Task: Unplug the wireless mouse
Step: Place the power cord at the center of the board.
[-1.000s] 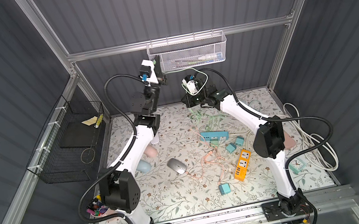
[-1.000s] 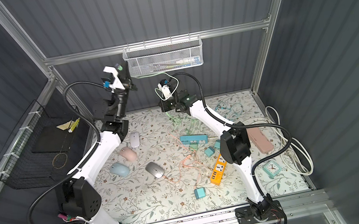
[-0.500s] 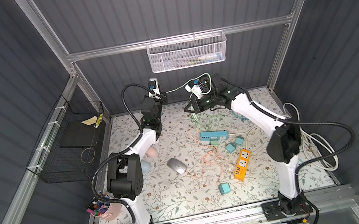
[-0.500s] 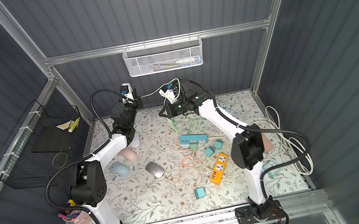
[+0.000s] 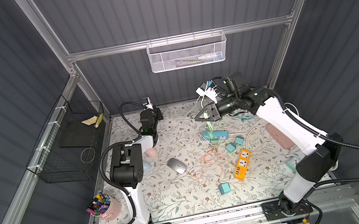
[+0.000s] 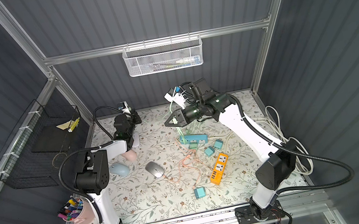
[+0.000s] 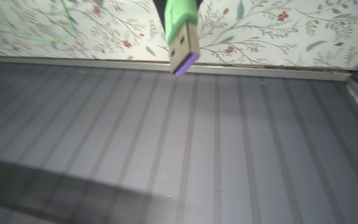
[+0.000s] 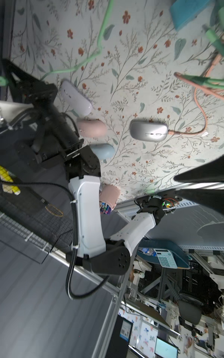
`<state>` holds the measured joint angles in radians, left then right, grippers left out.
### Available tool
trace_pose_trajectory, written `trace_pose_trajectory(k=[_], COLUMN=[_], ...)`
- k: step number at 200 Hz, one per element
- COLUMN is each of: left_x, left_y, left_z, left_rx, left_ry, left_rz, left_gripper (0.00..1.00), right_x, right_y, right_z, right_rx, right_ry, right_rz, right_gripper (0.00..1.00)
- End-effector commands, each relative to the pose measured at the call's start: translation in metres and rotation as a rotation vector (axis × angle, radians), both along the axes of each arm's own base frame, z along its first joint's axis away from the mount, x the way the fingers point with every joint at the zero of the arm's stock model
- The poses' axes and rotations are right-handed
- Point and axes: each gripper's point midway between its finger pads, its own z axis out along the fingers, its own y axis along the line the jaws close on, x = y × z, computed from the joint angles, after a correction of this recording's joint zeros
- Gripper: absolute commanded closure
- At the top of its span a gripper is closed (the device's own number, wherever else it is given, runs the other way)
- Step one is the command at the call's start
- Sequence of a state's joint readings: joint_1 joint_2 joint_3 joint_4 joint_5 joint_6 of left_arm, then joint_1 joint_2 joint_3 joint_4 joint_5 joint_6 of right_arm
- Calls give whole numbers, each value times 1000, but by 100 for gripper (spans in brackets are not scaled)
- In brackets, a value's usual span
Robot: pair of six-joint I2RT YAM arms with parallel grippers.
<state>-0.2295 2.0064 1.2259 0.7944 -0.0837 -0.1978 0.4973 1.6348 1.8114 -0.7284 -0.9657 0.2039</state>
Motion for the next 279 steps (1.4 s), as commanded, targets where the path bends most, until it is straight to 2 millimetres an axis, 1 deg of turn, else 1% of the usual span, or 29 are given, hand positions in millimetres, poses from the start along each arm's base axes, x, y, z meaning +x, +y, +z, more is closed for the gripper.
trace_pose_trajectory(k=[1, 7, 13, 17, 31, 40, 47, 57, 79, 92, 103, 107, 114, 137, 155, 164, 165, 191, 209, 235, 243, 247, 252, 255, 257, 265, 273, 275, 279], left_x=[-28, -32, -35, -37, -44, -46, -45, -40, -28, -23, -17, -15, -11, 2, 9, 10, 10, 12, 12, 13, 14, 11, 10, 9, 9, 6, 2, 1, 0], left_y=[-26, -28, -30, -30, -32, -32, -33, -32, -34, -37, -42, -44, -47, -49, -50, -51, -51, -53, -55, -65, -68, -73, -75, -75, -75, -72, -69, -68, -66], left_z=[78, 82, 84, 86, 92, 96, 96, 92, 76, 66, 55, 50, 44, 23, 8, 3, 2, -16, -26, -33, -34, -34, -34, -34, -35, -35, -34, -34, -33], left_rx=[-127, -138, -152, -160, -177, -182, -180, -175, -165, -168, -167, -166, -163, -146, -159, -171, -173, -220, -252, -298, -307, -310, -310, -311, -310, -309, -297, -289, -274], left_ry=[-200, -202, -202, -203, -217, -227, -223, -204, -144, -119, -98, -86, -68, 4, 53, 67, 68, 106, 124, 132, 137, 141, 142, 141, 143, 143, 141, 141, 152], left_rz=[-163, -182, -195, -202, -221, -227, -228, -217, -204, -217, -239, -246, -257, -261, -267, -276, -278, -287, -299, -359, -370, -407, -421, -424, -425, -414, -396, -392, -383], left_gripper=[100, 100, 100, 100, 100, 100, 100, 100, 100, 100, 98, 98, 98, 97, 98, 99, 99, 100, 98, 98, 91, 85, 74, 66, 58, 29, 4, 1, 0], right_x=[-42, -45, -42, -33, -8, 1, 6, 10, 26, 53, 73, 79, 93, 135, 164, 179, 180, 216, 234, 252, 253, 253, 252, 251, 250, 246, 239, 237, 233], right_y=[-9, -12, -15, -20, -39, -48, -51, -46, -26, -12, 3, 8, 18, 47, 66, 76, 77, 100, 109, 120, 123, 123, 125, 126, 127, 128, 127, 127, 126], right_z=[46, 38, 24, 8, -51, -78, -91, -92, -66, -54, -48, -40, -36, -40, -52, -64, -61, -95, -125, -155, -161, -164, -166, -167, -168, -168, -164, -164, -163], right_rx=[87, 41, -46, -132, -376, -451, -476, -446, -304, -229, -181, -160, -141, -109, -74, -54, -47, 32, 58, 107, 114, 116, 120, 120, 119, 108, 84, 76, 58], right_ry=[-32, -24, -16, -10, 66, 98, 100, 83, -6, -86, -106, -115, -111, -86, -62, -39, -41, 39, 100, 159, 180, 192, 205, 210, 213, 212, 198, 192, 180], right_rz=[128, 125, 91, 33, -107, -155, -191, -209, -213, -250, -242, -238, -233, -240, -248, -250, -250, -263, -293, -319, -319, -319, -311, -307, -303, -291, -278, -275, -273], right_gripper=[83, 82, 82, 83, 97, 100, 100, 100, 100, 99, 100, 100, 100, 100, 100, 100, 100, 100, 100, 100, 100, 99, 95, 90, 86, 62, 46, 44, 41])
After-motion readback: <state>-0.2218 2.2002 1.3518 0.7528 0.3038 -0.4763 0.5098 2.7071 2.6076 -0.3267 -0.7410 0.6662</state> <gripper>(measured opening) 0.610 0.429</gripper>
